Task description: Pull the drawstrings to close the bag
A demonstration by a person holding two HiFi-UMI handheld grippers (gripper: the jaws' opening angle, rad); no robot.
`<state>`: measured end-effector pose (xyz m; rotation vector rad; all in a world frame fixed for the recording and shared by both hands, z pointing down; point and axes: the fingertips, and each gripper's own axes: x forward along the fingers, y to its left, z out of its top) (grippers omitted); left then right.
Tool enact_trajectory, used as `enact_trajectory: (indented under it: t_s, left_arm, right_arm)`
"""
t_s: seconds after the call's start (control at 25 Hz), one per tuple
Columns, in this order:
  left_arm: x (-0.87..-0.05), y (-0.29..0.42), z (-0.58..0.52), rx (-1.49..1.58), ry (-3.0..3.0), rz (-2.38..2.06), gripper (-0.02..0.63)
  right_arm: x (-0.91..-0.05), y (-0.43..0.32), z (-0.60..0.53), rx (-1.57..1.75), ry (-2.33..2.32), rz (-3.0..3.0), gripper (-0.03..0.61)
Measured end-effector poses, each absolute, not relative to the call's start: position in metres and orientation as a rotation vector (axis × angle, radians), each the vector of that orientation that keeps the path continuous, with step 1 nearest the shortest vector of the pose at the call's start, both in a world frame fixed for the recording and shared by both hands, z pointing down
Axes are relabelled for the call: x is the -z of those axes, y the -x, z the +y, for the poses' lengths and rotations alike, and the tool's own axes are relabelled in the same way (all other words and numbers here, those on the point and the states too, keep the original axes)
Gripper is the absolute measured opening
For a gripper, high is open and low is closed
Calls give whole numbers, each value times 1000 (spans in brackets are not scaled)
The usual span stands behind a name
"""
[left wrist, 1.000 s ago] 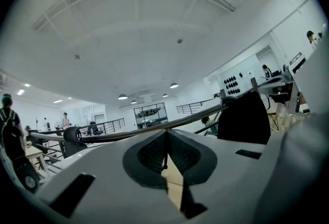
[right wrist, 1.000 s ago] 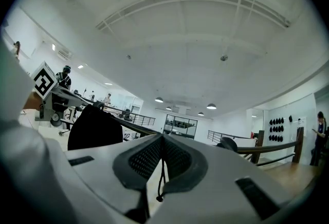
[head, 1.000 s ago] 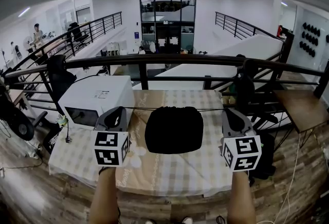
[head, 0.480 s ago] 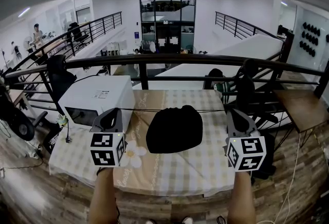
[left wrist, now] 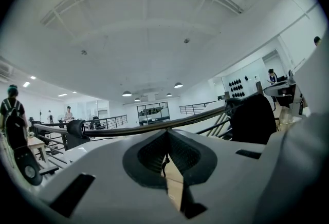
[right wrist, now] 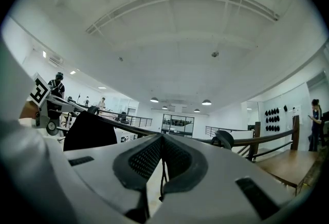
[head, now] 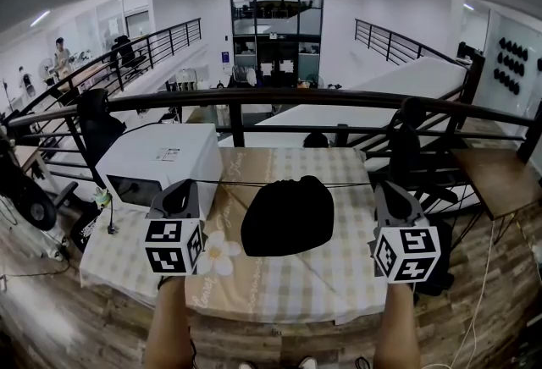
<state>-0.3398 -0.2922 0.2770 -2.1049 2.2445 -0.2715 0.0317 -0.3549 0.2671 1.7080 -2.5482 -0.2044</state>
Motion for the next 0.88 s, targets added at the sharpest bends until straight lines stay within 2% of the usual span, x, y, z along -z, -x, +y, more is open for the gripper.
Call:
enact_trajectory:
  t_s: [0.88]
  left_arm:
    - [-282,343,-294,254,2144,2254,25]
  right_arm:
    - [-264,-30,-353,225,-1698,-2537,21]
